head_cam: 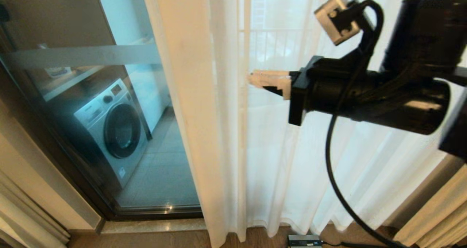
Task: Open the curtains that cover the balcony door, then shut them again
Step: Pull the inner curtains open on both sides
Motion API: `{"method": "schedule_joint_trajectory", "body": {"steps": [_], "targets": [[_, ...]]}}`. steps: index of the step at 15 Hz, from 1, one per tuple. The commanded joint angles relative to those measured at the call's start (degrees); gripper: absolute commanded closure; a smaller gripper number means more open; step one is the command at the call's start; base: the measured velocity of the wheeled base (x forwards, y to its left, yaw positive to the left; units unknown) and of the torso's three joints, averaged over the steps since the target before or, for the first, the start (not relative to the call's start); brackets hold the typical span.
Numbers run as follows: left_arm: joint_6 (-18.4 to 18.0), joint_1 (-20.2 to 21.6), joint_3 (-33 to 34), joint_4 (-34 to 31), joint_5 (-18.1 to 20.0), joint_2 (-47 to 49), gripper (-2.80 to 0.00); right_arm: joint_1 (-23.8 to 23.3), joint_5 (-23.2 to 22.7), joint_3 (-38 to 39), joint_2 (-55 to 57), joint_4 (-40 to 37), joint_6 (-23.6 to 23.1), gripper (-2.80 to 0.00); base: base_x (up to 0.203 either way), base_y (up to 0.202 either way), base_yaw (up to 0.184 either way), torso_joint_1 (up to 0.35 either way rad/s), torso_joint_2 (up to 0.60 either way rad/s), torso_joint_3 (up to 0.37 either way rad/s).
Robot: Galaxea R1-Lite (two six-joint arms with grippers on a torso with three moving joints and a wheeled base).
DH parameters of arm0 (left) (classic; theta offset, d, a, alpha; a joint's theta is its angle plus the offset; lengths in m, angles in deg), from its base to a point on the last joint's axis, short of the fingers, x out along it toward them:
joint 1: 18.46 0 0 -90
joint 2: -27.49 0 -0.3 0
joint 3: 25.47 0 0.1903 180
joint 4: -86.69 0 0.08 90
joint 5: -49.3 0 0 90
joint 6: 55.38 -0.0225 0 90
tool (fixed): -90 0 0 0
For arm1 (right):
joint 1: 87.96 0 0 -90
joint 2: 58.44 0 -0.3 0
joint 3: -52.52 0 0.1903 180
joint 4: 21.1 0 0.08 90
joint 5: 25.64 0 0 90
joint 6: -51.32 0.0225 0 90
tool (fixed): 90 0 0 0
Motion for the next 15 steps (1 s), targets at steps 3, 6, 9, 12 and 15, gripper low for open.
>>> {"method": "schedule_joint_trajectory", "body": {"steps": [3,6,9,12,15], "targets": [[0.0,0.0,0.0,0.0,0.0,0.0,0.0,2.5,0.1,-5.9,11.0,2.1,2.6,0.0,0.0,0.0,0.0,0.0,0.0,0.0],[0.0,0.0,0.0,0.0,0.0,0.0,0.0,3.6,0.5,-10.8,14.3,2.4,7.7,0.0,0.0,0.0,0.0,0.0,0.0,0.0],[0.0,0.0,0.0,0.0,0.0,0.0,0.0,4.2,3.2,-14.0,17.7,2.5,9.9,0.0,0.0,0.0,0.0,0.0,0.0,0.0],[0.0,0.0,0.0,0.0,0.0,0.0,0.0,5.2,7.1,-18.0,20.7,3.0,14.0,0.0,0.0,0.0,0.0,0.0,0.0,0.0],[0.0,0.0,0.0,0.0,0.0,0.0,0.0,6.4,10.6,-21.9,23.5,3.1,18.8,0.0,0.0,0.0,0.0,0.0,0.0,0.0]]}}
